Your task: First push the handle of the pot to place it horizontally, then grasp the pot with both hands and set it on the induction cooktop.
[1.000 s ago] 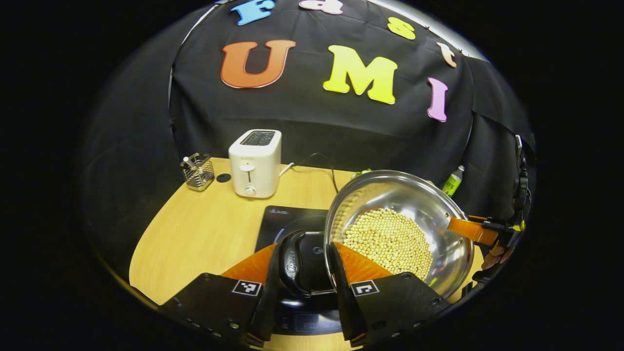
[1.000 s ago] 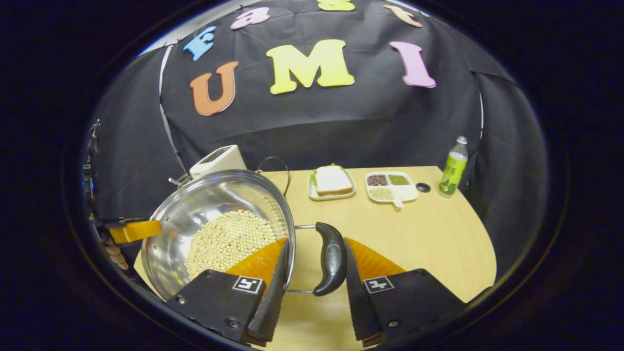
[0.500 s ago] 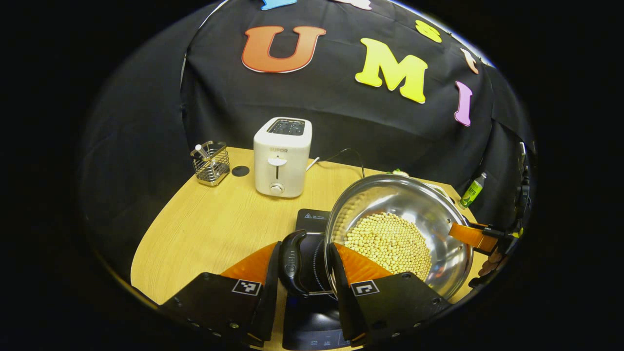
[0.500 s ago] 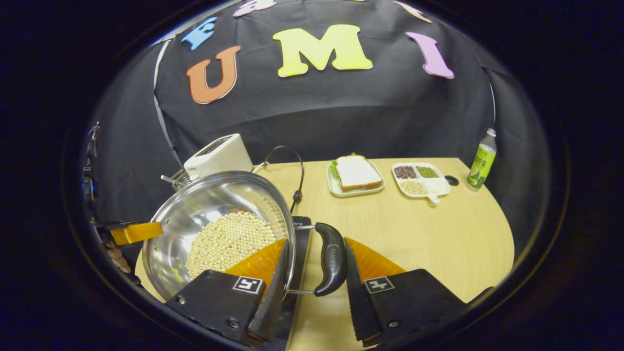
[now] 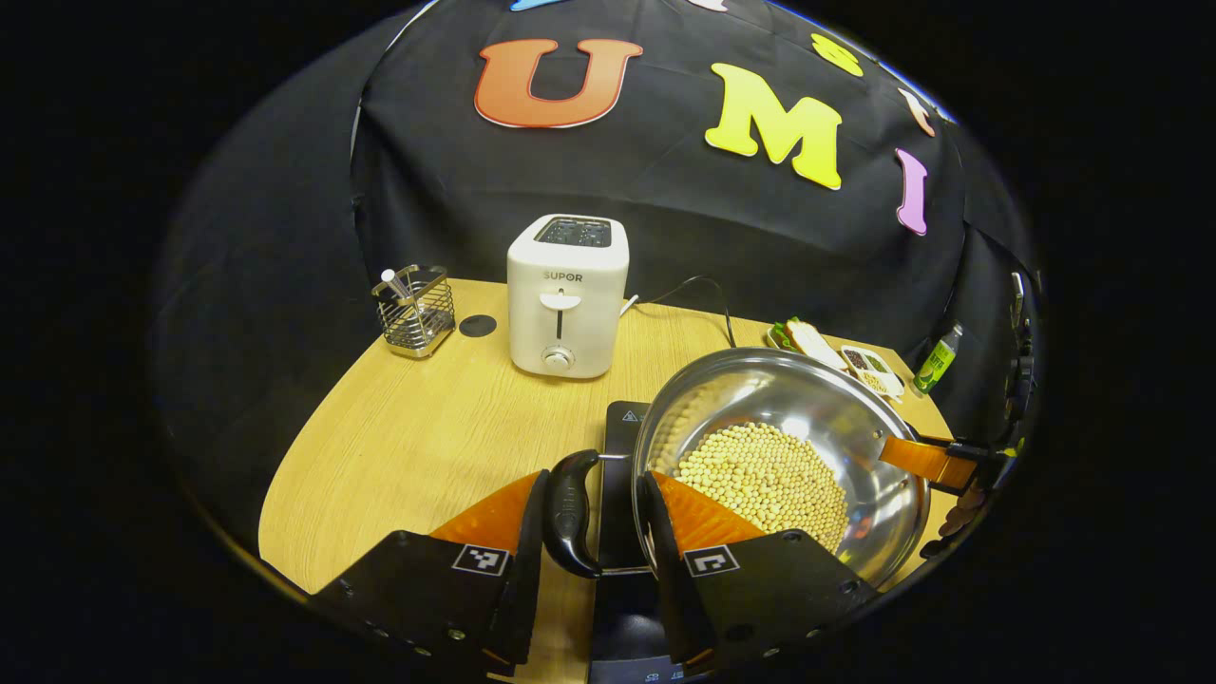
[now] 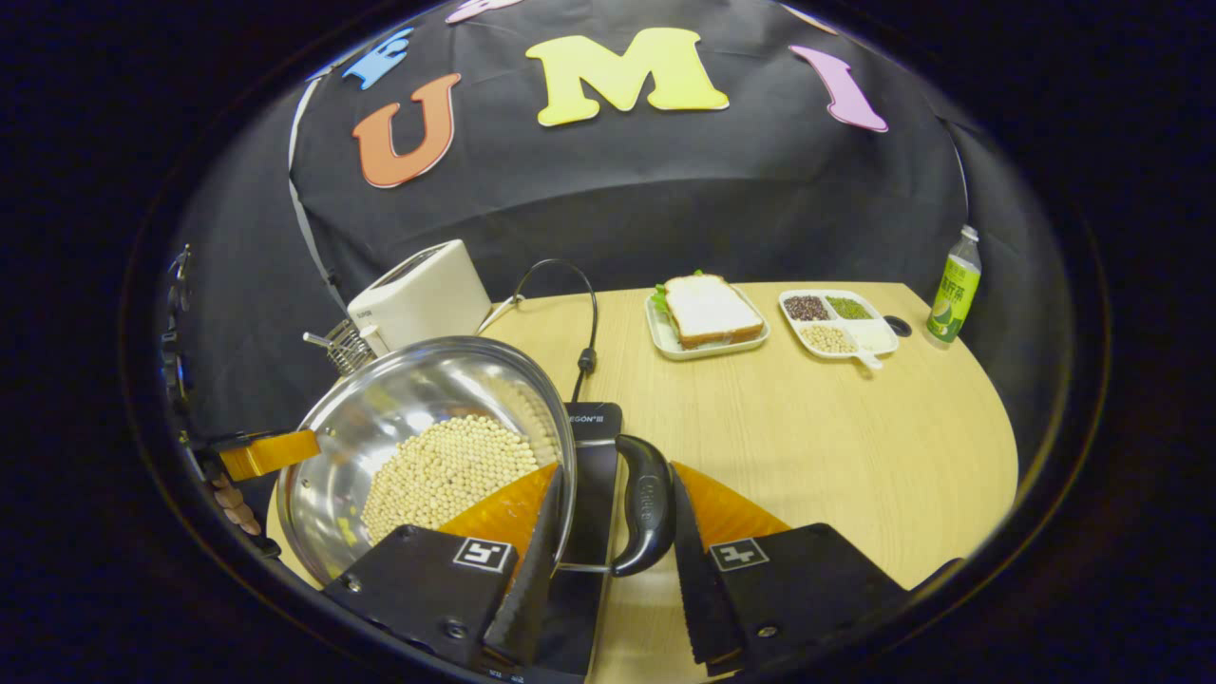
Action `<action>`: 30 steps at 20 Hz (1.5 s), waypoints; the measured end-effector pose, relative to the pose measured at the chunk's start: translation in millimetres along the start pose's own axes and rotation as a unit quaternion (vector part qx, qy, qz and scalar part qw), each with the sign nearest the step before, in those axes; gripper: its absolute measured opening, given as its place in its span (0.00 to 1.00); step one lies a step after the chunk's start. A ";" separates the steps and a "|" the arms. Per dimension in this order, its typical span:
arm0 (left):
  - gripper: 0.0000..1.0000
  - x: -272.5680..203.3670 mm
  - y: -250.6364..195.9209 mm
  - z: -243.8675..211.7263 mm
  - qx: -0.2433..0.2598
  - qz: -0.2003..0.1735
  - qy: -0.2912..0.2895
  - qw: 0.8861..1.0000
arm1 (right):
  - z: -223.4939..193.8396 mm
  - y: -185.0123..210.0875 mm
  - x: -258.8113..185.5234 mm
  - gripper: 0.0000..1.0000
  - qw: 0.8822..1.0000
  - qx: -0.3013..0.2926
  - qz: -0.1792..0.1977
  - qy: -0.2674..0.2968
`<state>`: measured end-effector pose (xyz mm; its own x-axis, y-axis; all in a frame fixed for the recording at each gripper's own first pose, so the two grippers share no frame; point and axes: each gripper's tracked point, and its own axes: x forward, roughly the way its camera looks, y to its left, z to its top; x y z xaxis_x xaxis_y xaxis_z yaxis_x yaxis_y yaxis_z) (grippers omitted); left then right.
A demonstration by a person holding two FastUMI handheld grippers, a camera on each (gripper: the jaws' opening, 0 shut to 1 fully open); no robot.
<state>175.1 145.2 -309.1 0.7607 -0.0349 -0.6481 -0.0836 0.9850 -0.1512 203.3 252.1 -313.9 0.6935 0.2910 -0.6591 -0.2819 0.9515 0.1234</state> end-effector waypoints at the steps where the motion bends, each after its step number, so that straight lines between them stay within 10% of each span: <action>1: 0.52 -0.2 1.1 -0.8 -0.004 -0.002 0.001 1.000 | 1.0 -0.1 0.7 0.61 1.000 0.002 0.001 -0.002; 7: 0.47 -4.3 4.8 -5.7 0.001 0.004 -0.003 1.000 | 6.8 -0.8 1.9 0.68 1.000 -0.005 0.019 -0.017; 10: 0.72 -10.6 18.8 -14.7 0.020 0.031 0.005 0.999 | 8.9 -7.3 -5.5 0.77 0.999 0.003 0.018 -0.031; 11: 1.00 -13.6 18.4 -12.9 0.020 0.028 -0.002 0.999 | 8.5 -8.7 -10.0 0.81 0.999 0.003 0.019 -0.033; 30: 0.94 -219.3 -66.9 64.1 0.038 0.003 -0.215 0.976 | 50.7 -25.0 -259.7 0.98 0.966 -0.033 0.016 -0.255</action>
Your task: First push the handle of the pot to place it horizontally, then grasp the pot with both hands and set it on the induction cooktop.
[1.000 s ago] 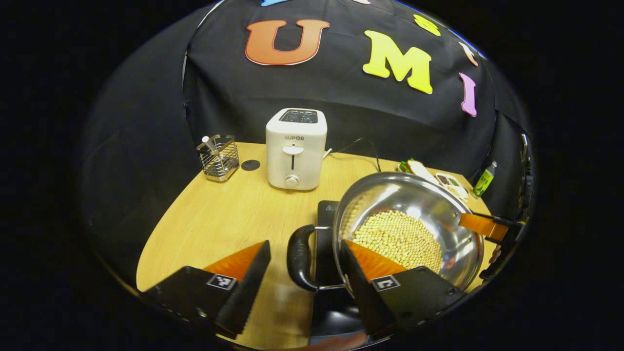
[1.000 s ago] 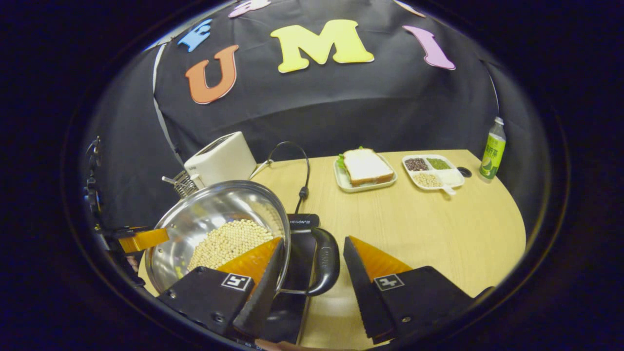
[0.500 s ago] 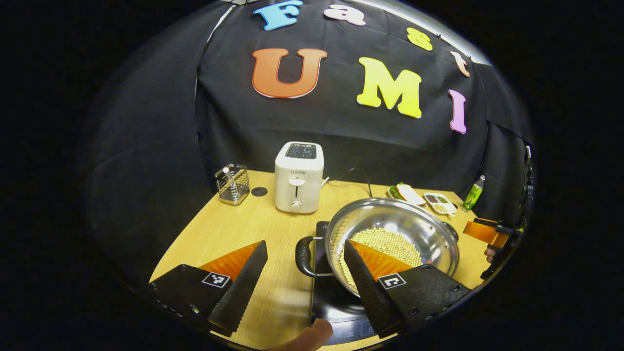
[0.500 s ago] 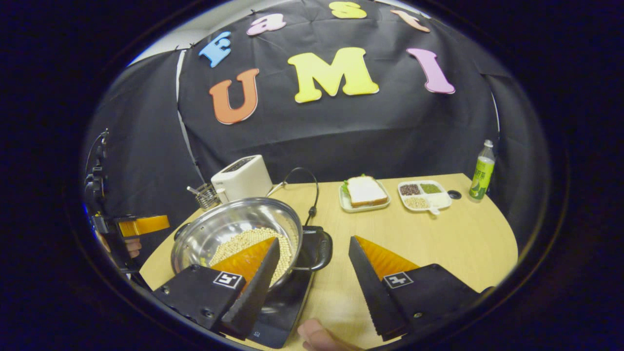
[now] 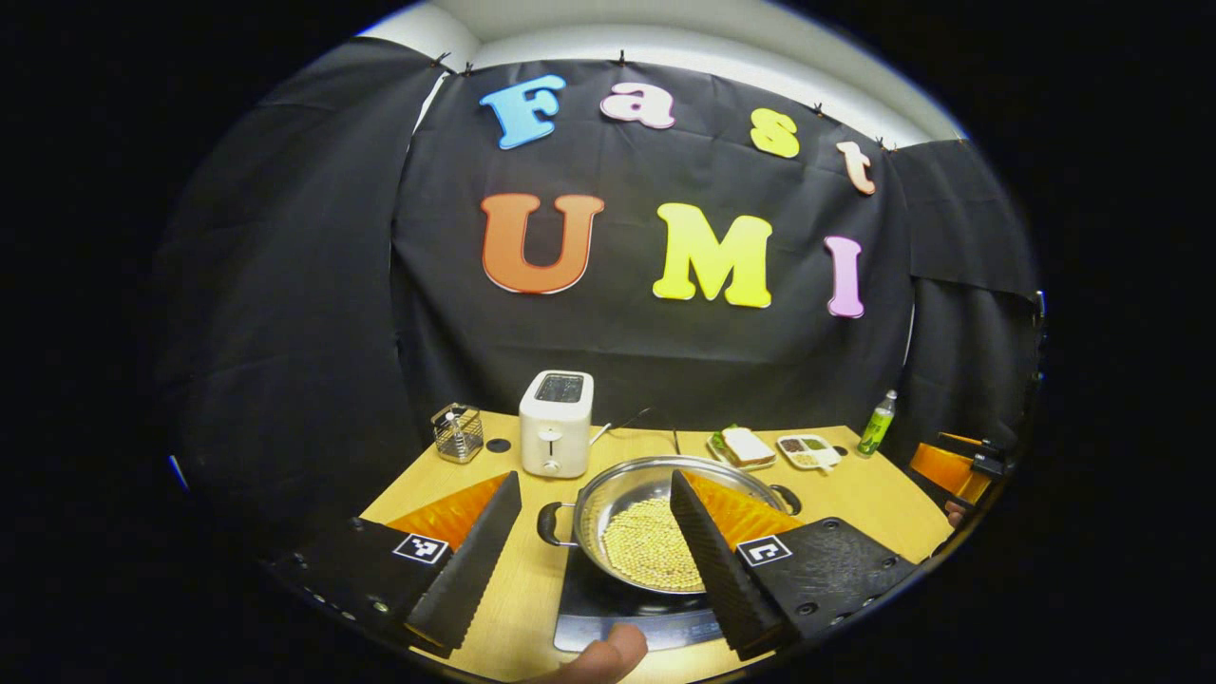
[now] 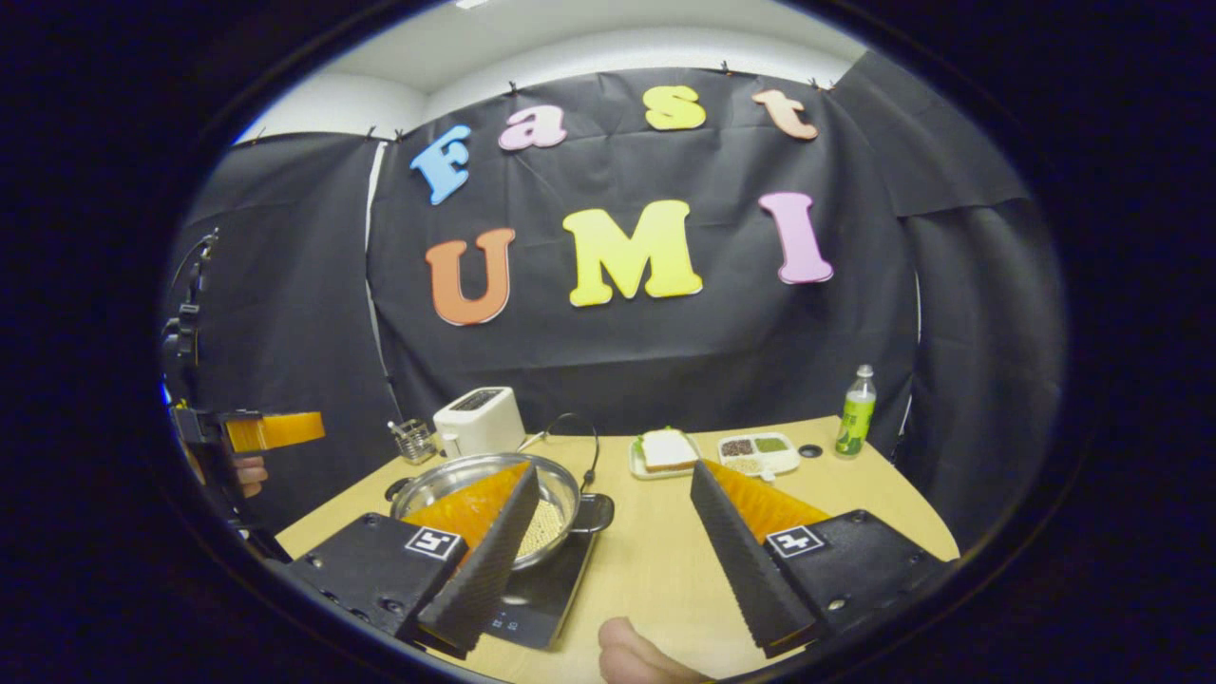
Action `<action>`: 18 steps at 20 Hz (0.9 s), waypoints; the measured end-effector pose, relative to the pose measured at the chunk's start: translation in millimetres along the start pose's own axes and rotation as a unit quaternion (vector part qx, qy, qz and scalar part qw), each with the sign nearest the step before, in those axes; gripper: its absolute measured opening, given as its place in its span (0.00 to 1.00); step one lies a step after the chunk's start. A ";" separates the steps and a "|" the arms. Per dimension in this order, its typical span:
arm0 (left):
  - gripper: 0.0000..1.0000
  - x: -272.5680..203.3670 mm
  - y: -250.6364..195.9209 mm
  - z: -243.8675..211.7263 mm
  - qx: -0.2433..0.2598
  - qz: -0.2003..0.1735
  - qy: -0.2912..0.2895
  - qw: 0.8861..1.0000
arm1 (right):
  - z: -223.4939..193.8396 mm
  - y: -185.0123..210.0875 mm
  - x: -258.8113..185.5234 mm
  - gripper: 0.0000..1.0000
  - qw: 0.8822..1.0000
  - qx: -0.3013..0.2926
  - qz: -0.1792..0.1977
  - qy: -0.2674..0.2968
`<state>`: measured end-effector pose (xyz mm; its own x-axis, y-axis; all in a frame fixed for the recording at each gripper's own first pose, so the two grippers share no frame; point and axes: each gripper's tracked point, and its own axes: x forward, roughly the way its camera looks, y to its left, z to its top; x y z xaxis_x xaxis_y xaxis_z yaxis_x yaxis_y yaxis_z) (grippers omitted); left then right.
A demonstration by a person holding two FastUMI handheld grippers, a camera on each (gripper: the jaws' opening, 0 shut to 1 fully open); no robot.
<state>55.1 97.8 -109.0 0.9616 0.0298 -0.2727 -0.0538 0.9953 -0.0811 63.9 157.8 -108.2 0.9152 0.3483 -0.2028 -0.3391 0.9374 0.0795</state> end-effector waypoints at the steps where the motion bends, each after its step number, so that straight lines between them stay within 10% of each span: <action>1: 0.94 -11.2 -5.7 10.0 0.004 0.002 -0.017 1.000 | 10.0 -3.2 -11.1 0.97 1.000 0.006 -0.001 -0.010; 18: 0.95 -173.6 -92.2 27.5 0.030 0.009 -0.183 0.983 | 46.7 -17.6 -189.5 0.96 0.993 -0.008 0.013 -0.115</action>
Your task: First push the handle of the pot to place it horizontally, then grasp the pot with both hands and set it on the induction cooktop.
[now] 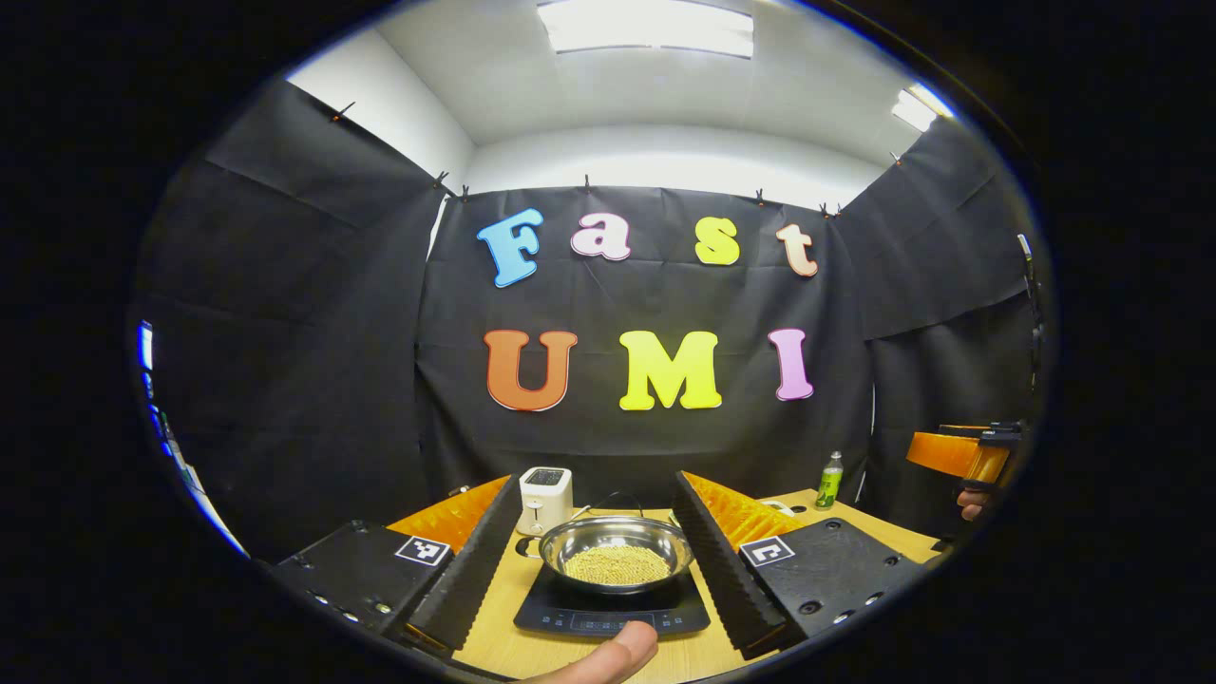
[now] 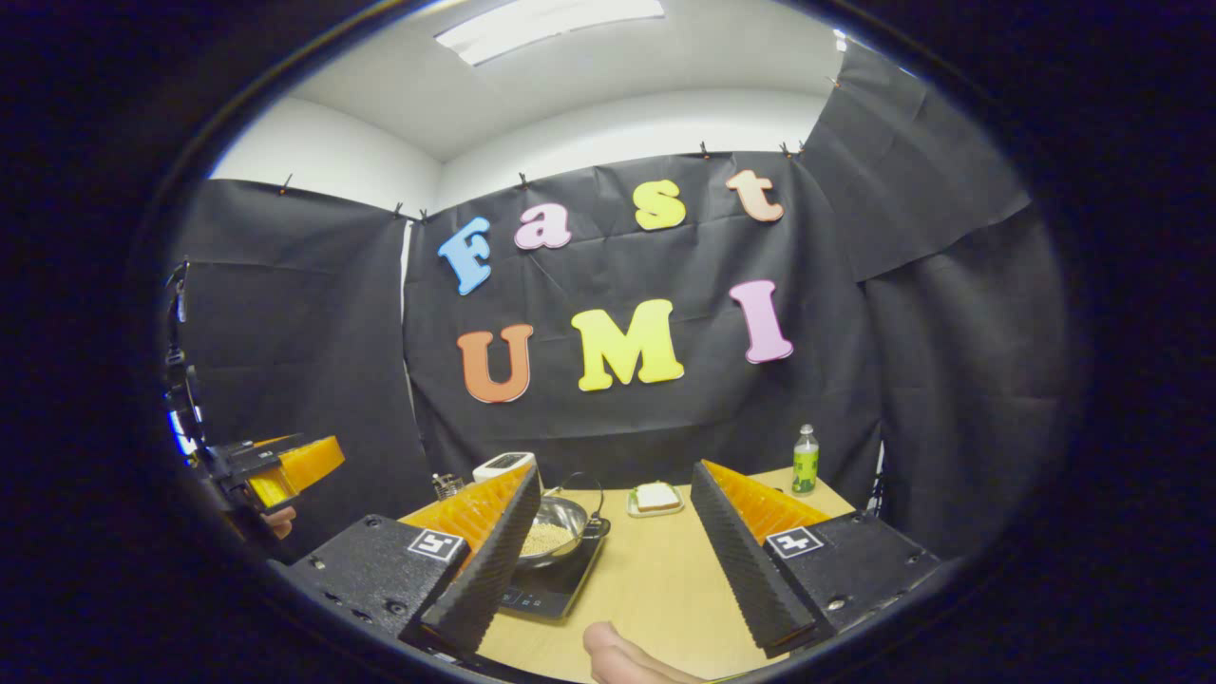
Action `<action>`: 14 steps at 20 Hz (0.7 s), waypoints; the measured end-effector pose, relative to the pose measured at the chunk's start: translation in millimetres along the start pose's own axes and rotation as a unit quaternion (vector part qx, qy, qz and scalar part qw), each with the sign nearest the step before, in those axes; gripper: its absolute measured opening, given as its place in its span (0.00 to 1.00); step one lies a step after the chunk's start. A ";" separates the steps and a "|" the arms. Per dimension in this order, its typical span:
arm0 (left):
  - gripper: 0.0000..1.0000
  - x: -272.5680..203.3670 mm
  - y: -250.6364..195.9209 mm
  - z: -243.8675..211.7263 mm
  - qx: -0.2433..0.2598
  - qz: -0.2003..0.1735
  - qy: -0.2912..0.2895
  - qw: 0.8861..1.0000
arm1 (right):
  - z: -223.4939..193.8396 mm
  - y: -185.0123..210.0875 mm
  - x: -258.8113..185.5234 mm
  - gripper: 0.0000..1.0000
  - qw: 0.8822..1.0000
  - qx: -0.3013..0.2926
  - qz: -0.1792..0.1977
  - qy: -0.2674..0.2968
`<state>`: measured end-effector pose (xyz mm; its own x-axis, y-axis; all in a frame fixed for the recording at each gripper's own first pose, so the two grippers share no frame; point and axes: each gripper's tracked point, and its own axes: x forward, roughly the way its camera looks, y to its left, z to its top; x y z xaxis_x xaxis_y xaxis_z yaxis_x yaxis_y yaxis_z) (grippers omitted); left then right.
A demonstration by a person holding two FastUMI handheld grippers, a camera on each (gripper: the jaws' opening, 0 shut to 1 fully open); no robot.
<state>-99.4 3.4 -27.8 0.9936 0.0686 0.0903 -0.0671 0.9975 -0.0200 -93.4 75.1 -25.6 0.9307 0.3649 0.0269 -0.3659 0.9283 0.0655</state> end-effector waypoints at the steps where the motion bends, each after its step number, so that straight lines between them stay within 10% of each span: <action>1: 0.95 -5.4 -3.5 -3.8 0.001 -0.009 -0.003 1.000 | 0.9 -2.3 -6.1 0.95 1.000 -0.010 -0.004 -0.004; 14: 0.95 -7.4 -25.8 -31.8 0.005 -0.010 0.034 0.999 | 2.5 -15.2 -40.8 0.96 0.995 -0.080 -0.035 -0.037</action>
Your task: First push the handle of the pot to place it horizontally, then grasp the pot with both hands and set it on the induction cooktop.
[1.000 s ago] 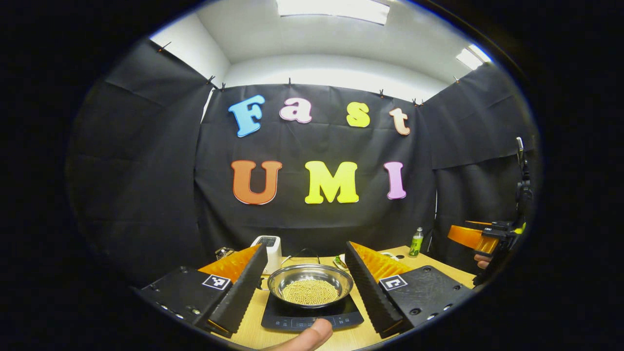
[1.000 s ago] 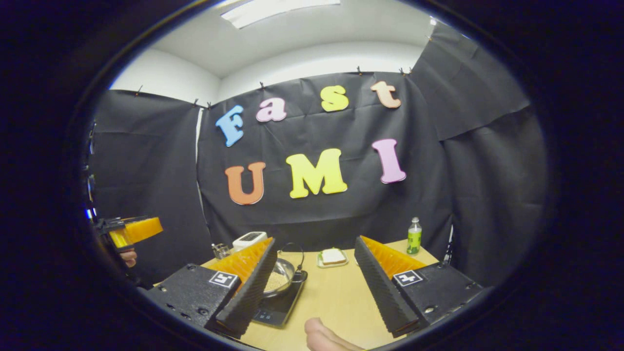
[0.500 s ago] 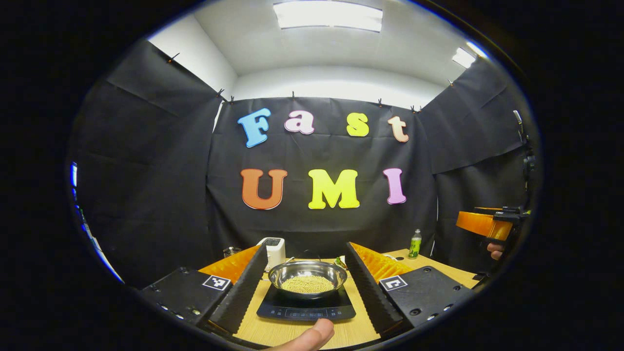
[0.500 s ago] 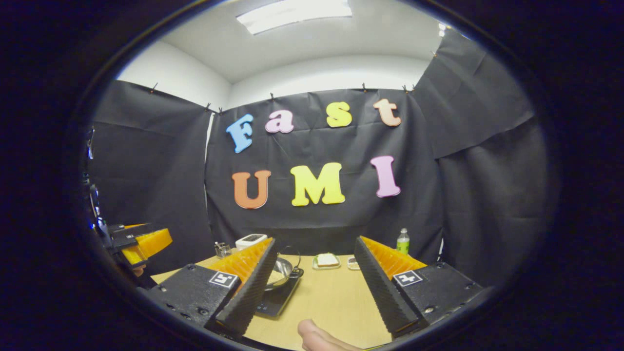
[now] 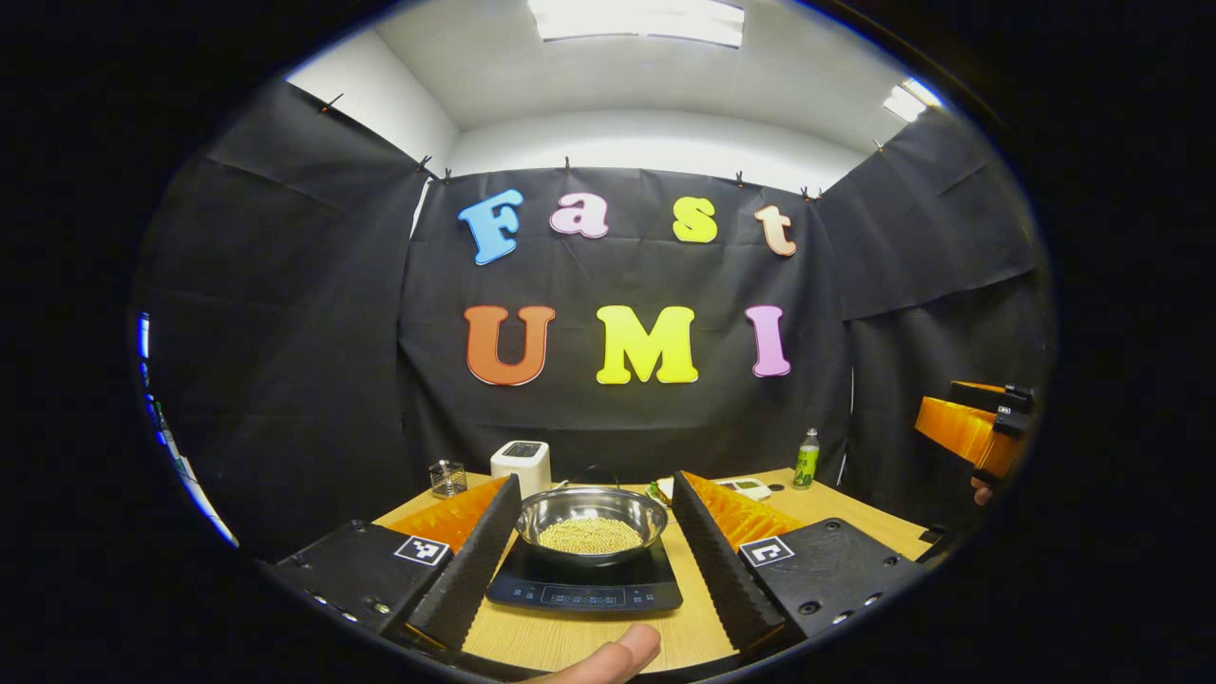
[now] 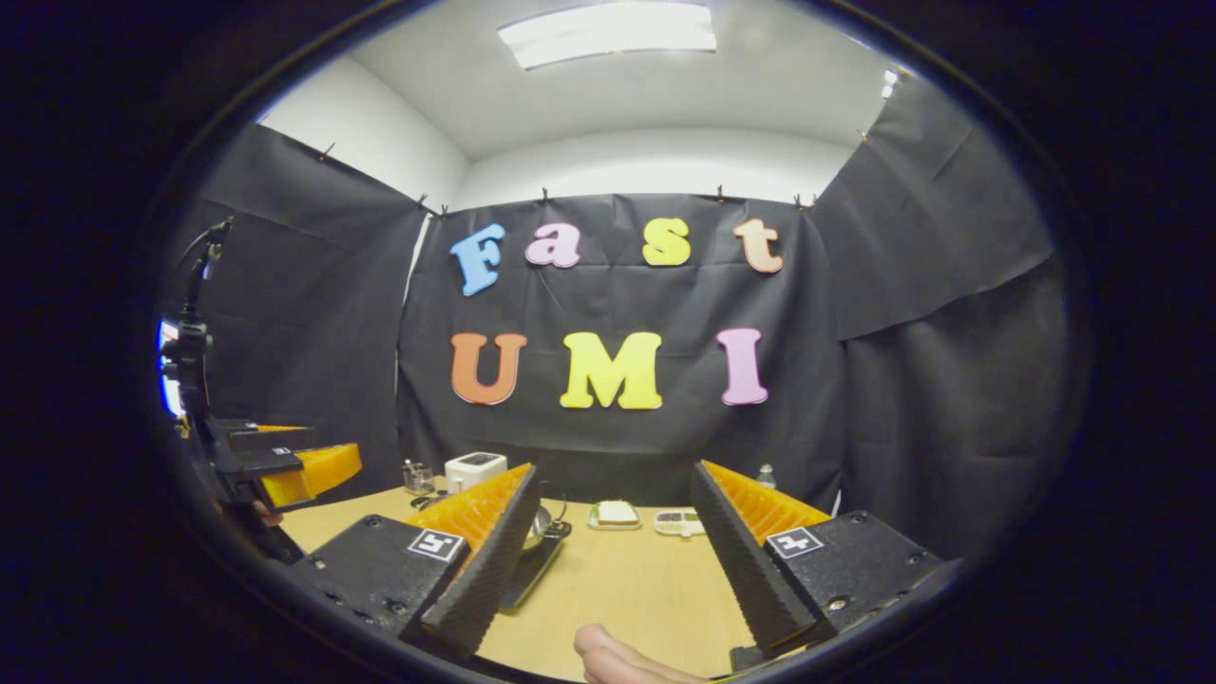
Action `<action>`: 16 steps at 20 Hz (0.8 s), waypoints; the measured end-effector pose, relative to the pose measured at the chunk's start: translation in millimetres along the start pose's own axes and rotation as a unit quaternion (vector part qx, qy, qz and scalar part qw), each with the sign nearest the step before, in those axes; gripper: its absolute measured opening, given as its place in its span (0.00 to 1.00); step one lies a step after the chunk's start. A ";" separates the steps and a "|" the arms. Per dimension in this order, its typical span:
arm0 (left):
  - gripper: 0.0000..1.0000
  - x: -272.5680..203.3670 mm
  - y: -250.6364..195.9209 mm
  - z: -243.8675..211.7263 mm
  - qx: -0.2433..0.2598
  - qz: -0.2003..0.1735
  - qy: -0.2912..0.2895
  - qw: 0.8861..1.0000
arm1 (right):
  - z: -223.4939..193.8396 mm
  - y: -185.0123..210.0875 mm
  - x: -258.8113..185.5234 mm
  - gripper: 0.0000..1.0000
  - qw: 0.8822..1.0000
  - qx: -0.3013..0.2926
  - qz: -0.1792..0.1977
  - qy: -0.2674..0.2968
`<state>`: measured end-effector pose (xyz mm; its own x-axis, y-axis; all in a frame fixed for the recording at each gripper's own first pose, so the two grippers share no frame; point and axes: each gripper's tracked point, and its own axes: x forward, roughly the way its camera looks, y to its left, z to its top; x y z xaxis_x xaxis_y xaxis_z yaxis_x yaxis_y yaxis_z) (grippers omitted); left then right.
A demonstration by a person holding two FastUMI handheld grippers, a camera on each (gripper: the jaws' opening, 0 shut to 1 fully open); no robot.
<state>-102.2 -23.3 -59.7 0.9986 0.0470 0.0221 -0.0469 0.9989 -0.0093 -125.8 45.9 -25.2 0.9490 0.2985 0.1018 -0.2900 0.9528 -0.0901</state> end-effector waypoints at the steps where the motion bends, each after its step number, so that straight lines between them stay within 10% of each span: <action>1: 0.95 1.3 -0.9 0.8 0.001 0.001 0.001 1.000 | 0.6 -1.2 0.3 0.96 1.000 0.000 -0.004 0.000; 16: 0.95 4.9 6.2 -5.1 0.003 0.009 0.009 1.000 | -9.2 -8.3 10.6 0.96 0.999 0.043 -0.013 0.016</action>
<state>-97.4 -16.9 -64.7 0.9979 0.0650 0.0031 -0.0650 0.9979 -0.0036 -112.2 40.6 -32.5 0.9596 0.2722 0.0712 -0.2727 0.9621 -0.0030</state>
